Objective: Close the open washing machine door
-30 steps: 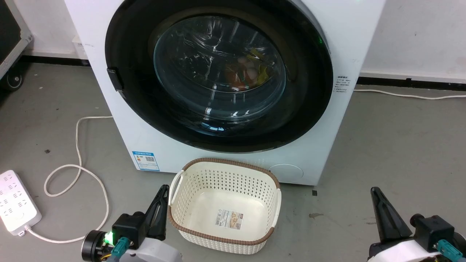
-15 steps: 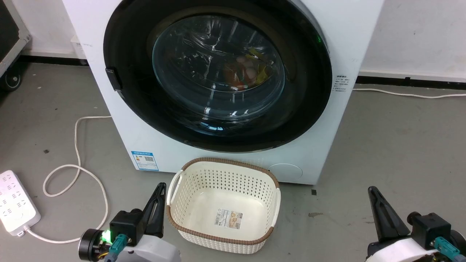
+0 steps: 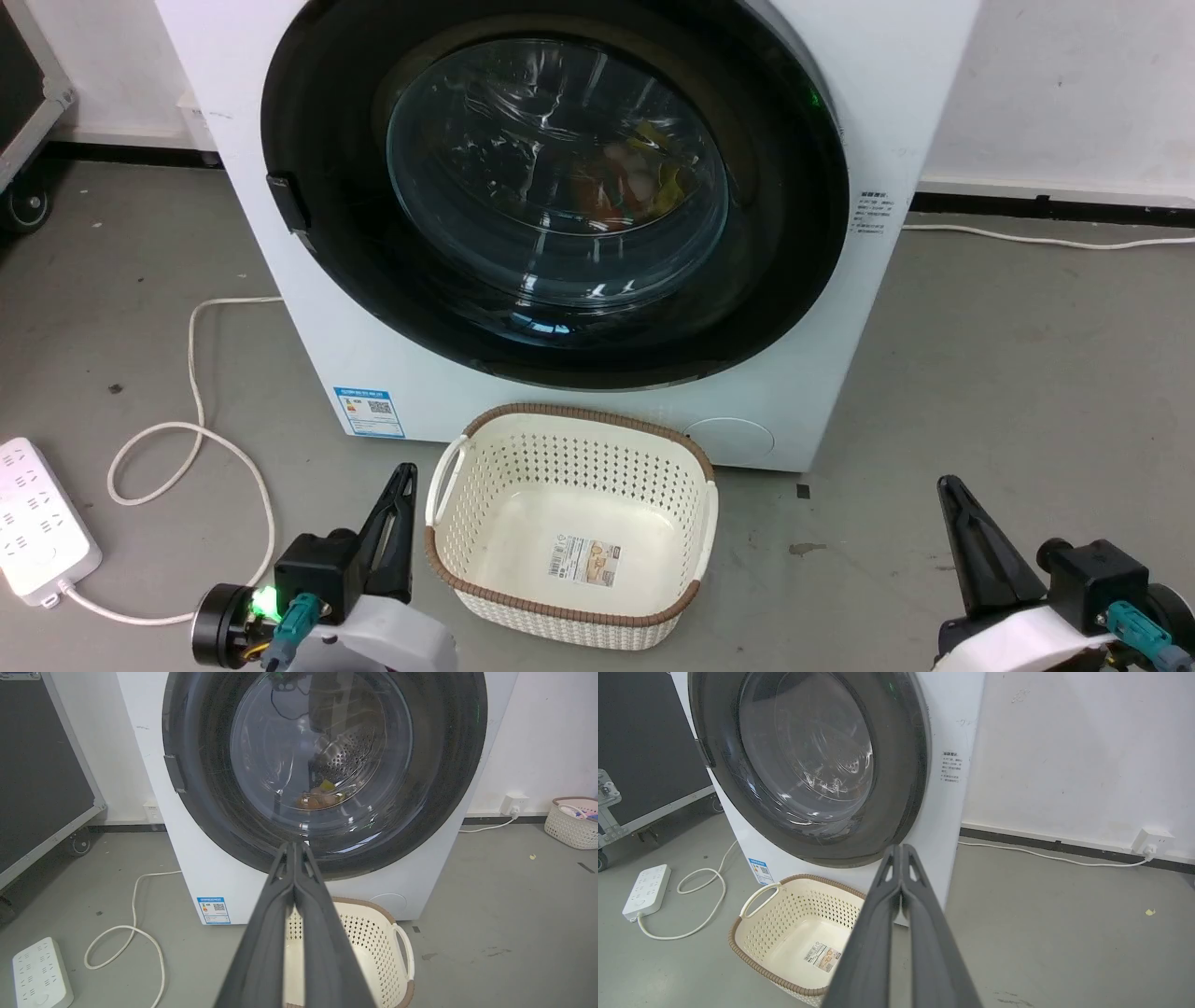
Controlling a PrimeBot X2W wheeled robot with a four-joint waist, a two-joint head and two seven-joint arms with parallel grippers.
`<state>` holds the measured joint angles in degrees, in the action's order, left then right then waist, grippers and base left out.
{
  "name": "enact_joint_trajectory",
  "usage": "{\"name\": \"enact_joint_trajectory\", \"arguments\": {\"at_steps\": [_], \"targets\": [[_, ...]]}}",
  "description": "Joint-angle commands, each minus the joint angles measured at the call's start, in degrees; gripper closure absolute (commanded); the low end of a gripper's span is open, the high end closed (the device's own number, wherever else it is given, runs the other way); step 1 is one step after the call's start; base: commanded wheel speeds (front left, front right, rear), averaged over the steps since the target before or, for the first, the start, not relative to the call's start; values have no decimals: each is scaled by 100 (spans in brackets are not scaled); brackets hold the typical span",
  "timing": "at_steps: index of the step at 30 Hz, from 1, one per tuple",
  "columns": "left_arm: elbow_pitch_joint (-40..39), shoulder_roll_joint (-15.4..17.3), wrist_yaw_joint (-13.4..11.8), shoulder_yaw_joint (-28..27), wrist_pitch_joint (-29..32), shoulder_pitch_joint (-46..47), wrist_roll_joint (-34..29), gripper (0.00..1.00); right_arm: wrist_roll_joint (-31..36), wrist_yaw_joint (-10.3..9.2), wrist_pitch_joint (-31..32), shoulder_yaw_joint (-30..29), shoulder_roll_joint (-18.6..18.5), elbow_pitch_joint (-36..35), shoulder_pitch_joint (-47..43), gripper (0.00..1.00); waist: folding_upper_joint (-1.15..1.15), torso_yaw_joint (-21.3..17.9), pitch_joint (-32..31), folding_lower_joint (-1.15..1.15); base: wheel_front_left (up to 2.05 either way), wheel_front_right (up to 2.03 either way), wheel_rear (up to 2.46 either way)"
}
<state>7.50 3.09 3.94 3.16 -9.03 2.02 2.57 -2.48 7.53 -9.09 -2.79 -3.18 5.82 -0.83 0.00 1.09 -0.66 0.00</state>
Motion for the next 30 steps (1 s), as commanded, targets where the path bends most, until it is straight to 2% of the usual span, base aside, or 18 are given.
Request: {"name": "enact_joint_trajectory", "arguments": {"at_steps": [1,30], "targets": [[-45,3,-37,-10,36,-82,-42,100,34,-2,38,15,12,-51,32,100,0,-1,1,0,0,0,0],[-321,-7,-177,-130,375,-129,-126,100,118,-3,379,118,19,-259,52,100,0,-43,26,0,0,0,0]]}}
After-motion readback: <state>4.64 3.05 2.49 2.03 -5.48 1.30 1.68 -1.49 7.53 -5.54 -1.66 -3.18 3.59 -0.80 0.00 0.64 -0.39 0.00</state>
